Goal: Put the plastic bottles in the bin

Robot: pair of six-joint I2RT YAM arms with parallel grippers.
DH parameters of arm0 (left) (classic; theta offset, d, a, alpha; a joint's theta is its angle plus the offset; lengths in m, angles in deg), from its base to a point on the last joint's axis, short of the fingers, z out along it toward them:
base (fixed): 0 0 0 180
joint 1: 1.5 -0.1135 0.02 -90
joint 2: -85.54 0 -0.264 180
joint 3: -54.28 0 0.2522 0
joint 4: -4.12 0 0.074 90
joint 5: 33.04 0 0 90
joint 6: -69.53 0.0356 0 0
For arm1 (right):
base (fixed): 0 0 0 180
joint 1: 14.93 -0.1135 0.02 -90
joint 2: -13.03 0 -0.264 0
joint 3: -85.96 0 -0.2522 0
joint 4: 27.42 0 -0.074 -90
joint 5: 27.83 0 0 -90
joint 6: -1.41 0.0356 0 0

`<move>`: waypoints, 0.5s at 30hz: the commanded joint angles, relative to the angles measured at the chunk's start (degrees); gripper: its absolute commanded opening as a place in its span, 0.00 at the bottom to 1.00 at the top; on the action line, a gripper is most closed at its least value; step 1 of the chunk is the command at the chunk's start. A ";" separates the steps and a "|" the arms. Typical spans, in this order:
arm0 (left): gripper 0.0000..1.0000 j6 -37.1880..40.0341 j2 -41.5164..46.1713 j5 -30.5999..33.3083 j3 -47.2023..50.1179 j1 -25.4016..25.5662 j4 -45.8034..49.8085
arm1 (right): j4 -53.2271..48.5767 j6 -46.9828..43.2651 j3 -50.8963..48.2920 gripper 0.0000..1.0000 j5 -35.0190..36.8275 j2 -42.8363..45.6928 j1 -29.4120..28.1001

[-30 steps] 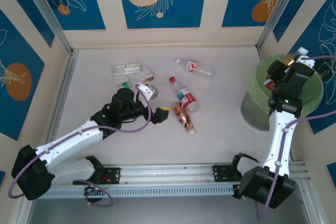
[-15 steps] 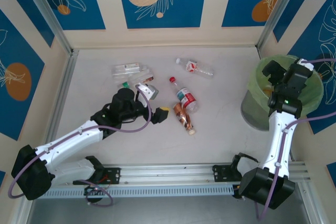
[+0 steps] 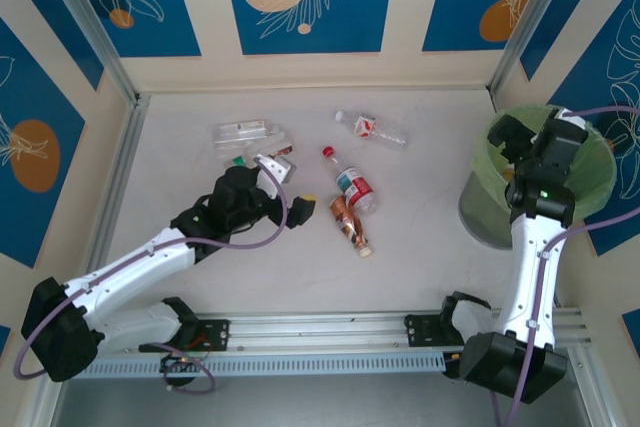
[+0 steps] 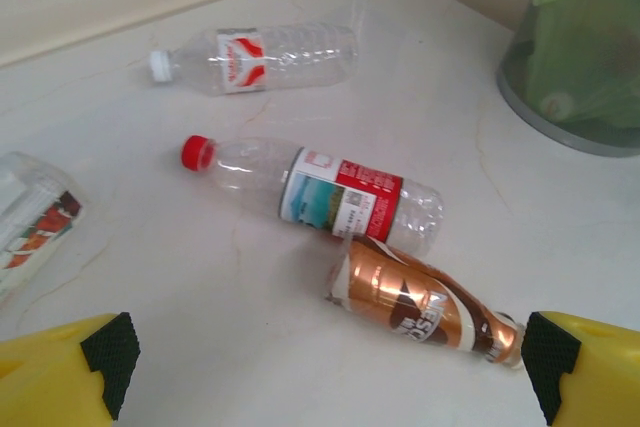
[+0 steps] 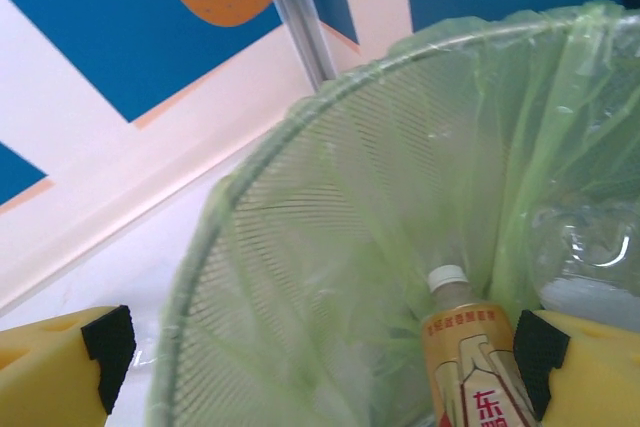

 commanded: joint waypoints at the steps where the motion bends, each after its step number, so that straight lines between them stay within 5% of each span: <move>1: 1.00 -0.95 0.21 5.15 -2.57 0.50 2.83 | -0.80 0.93 2.03 1.00 -1.84 2.30 -1.31; 8: 1.00 -3.73 -3.08 5.96 -7.35 -0.43 9.69 | -1.34 0.85 3.23 1.00 -3.21 4.11 -6.00; 15: 1.00 -4.29 -4.35 13.99 -7.52 -3.10 11.03 | 2.00 -1.46 1.25 1.00 -2.41 5.34 -14.18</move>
